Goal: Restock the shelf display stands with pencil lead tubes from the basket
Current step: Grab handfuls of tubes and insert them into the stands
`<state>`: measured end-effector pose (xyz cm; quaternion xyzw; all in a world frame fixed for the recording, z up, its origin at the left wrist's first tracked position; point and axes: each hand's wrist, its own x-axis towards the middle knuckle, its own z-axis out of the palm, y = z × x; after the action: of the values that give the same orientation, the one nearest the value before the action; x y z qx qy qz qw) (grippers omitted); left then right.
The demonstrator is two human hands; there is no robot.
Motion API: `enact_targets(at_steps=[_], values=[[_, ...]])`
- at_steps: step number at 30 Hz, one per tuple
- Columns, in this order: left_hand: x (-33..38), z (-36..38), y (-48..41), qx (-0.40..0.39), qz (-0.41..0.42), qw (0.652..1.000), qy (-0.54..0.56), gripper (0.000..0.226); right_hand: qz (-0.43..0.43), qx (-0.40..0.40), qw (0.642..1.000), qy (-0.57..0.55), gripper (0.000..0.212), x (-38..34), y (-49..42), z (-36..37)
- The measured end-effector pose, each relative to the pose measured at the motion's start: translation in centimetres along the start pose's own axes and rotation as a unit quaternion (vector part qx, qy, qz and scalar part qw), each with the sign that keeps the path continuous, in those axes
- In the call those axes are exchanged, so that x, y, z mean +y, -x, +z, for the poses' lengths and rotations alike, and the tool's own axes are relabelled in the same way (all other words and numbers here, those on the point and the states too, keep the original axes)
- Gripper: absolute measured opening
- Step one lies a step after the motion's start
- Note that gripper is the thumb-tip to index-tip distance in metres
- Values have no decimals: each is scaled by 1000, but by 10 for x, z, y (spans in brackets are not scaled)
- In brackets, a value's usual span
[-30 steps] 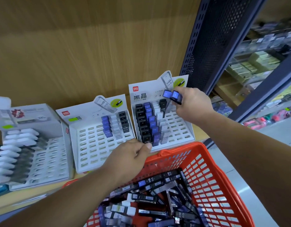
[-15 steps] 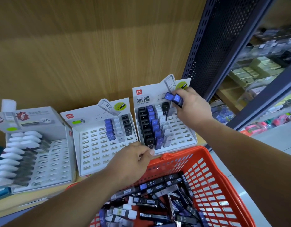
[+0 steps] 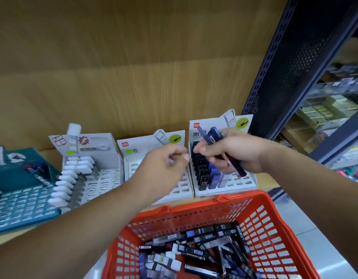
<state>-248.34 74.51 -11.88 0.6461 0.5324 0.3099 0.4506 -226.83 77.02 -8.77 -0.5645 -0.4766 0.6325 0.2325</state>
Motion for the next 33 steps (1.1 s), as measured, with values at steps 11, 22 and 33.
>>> enact_targets(at_steps=[11, 22, 33], values=[[15, -50, 10, -31, -22, 996, 79, 17, 75, -259, 962, -35, 27, -27, 9, 45], [5, -47, -10, 8, -56, 988, 143, 15, 44, -166, 984, -53, 14, -21, -2, 54], [-5, -57, -16, 19, -77, 985, 152, 9, 67, -128, 989, -18, 27, -19, -16, 59]])
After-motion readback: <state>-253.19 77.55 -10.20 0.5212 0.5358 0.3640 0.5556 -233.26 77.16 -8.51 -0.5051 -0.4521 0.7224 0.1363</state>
